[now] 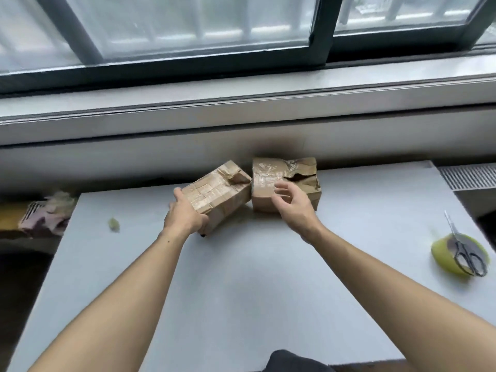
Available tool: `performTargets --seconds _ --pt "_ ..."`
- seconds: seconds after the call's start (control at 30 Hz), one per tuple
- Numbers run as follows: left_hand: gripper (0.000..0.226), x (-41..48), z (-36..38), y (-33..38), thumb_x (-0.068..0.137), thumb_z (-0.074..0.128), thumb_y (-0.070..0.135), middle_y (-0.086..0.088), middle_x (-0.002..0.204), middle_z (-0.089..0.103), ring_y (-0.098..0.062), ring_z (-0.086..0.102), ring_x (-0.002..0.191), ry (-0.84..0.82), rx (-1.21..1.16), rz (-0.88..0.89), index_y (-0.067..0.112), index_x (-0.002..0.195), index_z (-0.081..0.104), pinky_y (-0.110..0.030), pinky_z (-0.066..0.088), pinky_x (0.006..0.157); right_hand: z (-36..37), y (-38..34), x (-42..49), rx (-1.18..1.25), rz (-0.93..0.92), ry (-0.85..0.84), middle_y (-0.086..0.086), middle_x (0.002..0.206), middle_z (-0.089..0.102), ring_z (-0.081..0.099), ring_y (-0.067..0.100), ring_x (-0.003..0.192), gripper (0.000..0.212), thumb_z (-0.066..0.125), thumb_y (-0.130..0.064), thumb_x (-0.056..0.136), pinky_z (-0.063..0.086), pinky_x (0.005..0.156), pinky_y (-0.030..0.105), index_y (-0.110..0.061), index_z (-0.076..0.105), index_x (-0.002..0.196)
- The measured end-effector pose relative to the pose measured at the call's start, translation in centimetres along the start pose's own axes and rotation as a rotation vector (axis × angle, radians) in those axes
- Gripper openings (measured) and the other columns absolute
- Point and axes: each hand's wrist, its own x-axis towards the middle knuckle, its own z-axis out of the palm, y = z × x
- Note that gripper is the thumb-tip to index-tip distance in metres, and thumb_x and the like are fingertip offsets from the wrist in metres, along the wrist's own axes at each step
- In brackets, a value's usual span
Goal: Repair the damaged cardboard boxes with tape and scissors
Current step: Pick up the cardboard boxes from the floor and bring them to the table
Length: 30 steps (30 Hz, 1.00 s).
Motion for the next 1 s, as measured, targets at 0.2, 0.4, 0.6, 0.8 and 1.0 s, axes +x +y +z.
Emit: performTargets --seconds 0.2,0.4,0.6,0.8,1.0 --pt "0.079 5.2 1.0 1.1 0.08 0.053 0.0 -0.014 0.133 0.043 -0.04 0.053 0.108 -0.011 0.035 0.184 0.025 0.148 0.02 -0.049 0.049 0.09 -1.4 1.3 -0.5 -0.007 0.104 0.196 -0.006 0.113 0.067 0.062 0.009 0.106 0.027 0.061 -0.025 0.096 0.047 0.077 0.016 -0.02 0.062 0.123" --pt "0.058 5.2 1.3 3.4 0.081 0.061 0.006 -0.018 0.16 0.006 -0.033 0.007 0.148 0.049 0.181 0.289 0.011 0.135 0.042 -0.044 0.015 0.116 -1.7 1.6 -1.4 0.018 0.13 0.313 -0.011 0.108 0.07 0.062 0.006 0.105 0.023 0.061 -0.03 0.095 0.045 0.077 0.019 -0.027 0.063 0.117" --pt "0.042 1.9 2.9 5.9 0.094 0.055 0.029 -0.012 0.143 0.041 -0.027 0.034 0.136 -0.004 -0.012 0.6 0.016 0.134 0.051 -0.043 0.028 0.114 -3.5 1.5 -4.2 0.072 0.139 0.409 -0.012 0.1 0.065 0.062 0.006 0.092 0.02 0.06 -0.03 0.097 0.048 0.073 0.019 -0.022 0.063 0.114" --pt "0.025 -6.6 7.0 9.2 0.099 0.051 0.03 0.002 0.109 0.063 -0.015 0.057 0.098 -0.168 -0.176 0.755 0.015 0.118 0.059 -0.028 0.044 0.081 -8.2 3.9 -10.8 0.154 0.149 0.499 0.003 0.101 0.071 0.067 0.023 0.095 0.003 0.059 -0.03 0.096 0.056 0.085 0.039 -0.029 0.062 0.096" --pt "0.027 -18.2 14.5 12.5 0.1 0.052 0.031 0.001 0.104 0.064 -0.007 0.058 0.084 -0.292 -0.158 0.907 0.016 0.121 0.057 -0.01 0.042 0.063 -15.3 8.8 -20.8 0.215 0.183 0.631 -0.002 0.087 0.073 0.068 0.018 0.086 0.01 0.059 -0.027 0.096 0.056 0.085 0.044 -0.024 0.064 0.088"
